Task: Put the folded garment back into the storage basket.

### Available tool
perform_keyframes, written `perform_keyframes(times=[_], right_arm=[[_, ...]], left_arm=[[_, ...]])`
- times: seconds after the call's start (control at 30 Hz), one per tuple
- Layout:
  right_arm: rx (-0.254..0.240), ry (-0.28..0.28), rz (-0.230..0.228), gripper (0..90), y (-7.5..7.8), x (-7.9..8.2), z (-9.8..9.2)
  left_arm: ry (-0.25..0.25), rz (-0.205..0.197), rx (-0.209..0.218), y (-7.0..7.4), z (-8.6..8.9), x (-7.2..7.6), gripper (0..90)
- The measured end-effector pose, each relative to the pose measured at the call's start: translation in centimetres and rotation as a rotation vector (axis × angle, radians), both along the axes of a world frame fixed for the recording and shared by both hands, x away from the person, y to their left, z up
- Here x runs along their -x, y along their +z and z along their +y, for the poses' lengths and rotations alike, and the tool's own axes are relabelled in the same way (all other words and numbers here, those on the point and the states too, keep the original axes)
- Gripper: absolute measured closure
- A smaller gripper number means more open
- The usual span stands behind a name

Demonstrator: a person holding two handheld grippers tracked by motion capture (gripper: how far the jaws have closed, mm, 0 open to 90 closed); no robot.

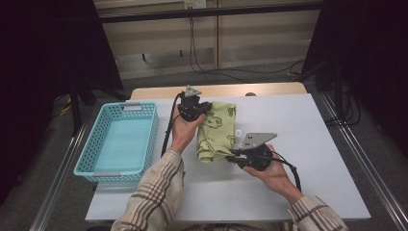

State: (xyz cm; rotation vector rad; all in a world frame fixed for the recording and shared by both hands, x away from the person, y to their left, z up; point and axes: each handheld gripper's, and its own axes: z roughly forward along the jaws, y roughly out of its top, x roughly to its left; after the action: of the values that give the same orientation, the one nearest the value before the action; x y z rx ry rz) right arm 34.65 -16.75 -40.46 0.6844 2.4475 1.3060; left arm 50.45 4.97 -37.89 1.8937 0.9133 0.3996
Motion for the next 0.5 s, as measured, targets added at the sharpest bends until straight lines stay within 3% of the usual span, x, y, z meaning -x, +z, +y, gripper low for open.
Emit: perform_keyframes(times=[0.07,0.1,0.13,0.2,0.5], right_arm=[[-0.001,0.001,-0.001,76.7,0.3,-0.1,0.3],[-0.01,0.01,-0.004,76.7,0.5,-0.3,0.4],[-0.007,0.012,-0.011,76.7,0.8,-0.4,0.6],[-0.016,0.017,-0.017,76.7,1.0,-0.5,0.9],[-0.041,0.034,-0.025,76.7,1.9,-1.0,2.5]], left_arm=[[-0.02,-0.012,-0.054,0.5,0.6,-0.1,82.3],[0.007,-0.009,-0.008,0.6,0.6,0.0,82.3],[-0.004,-0.012,-0.047,0.9,1.1,-0.1,82.3],[0.021,-0.019,0.001,1.2,1.3,0.0,82.3],[0.052,-0.039,0.017,2.4,3.0,0.1,82.3]])
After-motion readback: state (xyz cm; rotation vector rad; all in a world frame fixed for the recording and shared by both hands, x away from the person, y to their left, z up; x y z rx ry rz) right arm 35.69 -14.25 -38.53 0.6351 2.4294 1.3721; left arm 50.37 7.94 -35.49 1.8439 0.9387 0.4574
